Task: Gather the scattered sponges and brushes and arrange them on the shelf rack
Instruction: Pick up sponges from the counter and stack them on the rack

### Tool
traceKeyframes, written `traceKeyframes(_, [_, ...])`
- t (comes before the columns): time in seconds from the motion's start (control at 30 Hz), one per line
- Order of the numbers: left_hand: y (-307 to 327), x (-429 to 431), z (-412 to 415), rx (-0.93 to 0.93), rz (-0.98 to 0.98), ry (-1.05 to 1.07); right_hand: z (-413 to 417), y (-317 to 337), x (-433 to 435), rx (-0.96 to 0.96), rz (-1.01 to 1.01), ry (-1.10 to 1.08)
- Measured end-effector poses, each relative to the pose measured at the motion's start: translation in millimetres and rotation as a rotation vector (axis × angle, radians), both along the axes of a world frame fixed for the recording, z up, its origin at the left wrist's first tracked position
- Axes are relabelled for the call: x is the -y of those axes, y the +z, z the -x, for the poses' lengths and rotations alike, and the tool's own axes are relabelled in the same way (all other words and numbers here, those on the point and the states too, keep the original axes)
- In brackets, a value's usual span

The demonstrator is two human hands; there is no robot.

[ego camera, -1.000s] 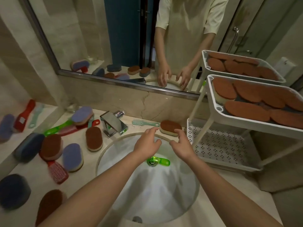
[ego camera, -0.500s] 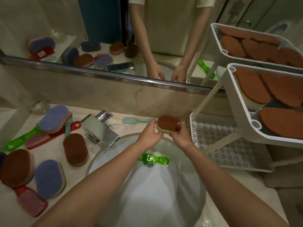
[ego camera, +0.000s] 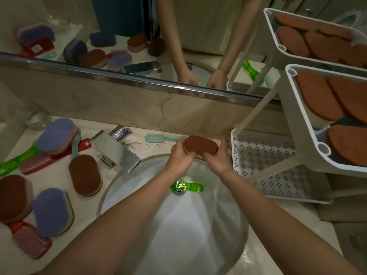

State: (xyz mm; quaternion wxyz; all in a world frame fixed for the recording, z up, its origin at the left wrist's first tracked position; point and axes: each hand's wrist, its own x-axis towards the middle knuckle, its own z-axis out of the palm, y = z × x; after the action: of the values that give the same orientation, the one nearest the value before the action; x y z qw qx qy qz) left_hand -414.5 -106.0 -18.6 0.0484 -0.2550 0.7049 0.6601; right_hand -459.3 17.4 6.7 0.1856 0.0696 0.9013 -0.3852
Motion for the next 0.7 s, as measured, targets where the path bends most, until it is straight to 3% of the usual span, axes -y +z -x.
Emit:
traceKeyframes(0.23, [3.6, 2.7, -47.3, 0.036, 0.128, 0.072, -38.5, 9.7, 4.4, 0.044, -0.043, 0.051])
traceKeyframes(0.5, [16.1, -15.8, -124.0, 0.022, 0.166, 0.160, -112.6, 25.1, -12.1, 0.121, 0.215, 0.187])
traceKeyframes(0.7, [26.6, -48.0, -192.6, 0.020, 0.218, 0.292, -179.3, 39.8, -40.0, 0.211, 0.292, 0.374])
